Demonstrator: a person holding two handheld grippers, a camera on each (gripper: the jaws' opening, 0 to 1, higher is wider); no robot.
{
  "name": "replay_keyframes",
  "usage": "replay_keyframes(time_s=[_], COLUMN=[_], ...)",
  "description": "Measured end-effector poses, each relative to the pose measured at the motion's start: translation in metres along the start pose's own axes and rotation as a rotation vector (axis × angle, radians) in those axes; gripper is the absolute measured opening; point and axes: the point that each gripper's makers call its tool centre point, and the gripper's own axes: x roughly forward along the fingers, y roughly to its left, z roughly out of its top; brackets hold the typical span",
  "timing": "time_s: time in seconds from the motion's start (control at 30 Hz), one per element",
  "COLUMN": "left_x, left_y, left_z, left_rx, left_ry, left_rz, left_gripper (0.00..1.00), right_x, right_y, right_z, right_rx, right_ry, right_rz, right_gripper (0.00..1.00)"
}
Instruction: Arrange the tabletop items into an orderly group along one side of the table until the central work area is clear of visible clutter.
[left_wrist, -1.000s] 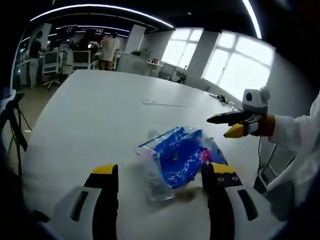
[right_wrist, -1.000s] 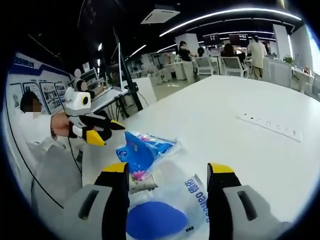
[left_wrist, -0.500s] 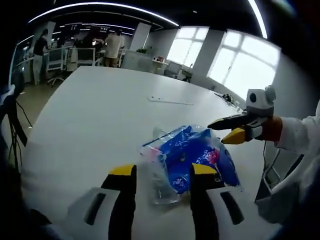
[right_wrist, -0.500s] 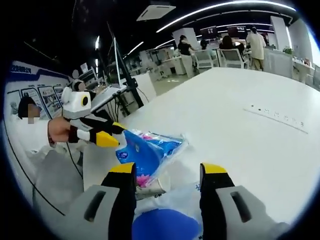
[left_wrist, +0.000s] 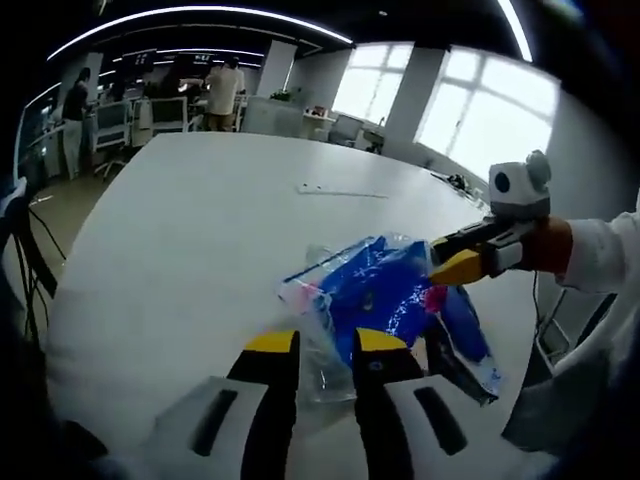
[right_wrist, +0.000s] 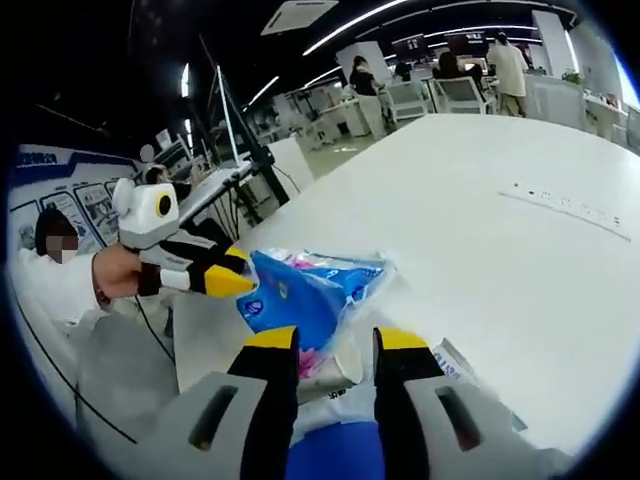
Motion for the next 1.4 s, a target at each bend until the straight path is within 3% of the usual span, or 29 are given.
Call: replay_keyframes(time_s=[0.23, 0.7, 1.4], left_x=[0.003, -0.003, -0.012], left_y=[-0.002, -0.004, -0.039], left_z=[-0.002, 0.001, 0.046], left_rx=[0.005, -0.003, 0.017], left_ry=[0.003, -0.013, -0.073], left_rz=[0.000, 0.001, -0.031], left_gripper=[0.09, 0.00, 0.00], right_x=[0.002, -0.003, -0.049], right_y=[0.000, 0.002, 0.001], right_z=[-0.005, -0.003, 0.027], right_rx=[0.008, 0.022, 0.016], right_ry=[0.020, 0.003, -0.097], right_rz=[-0.007, -0.009, -0.042], right_gripper=[0.10, 0.00, 0.00])
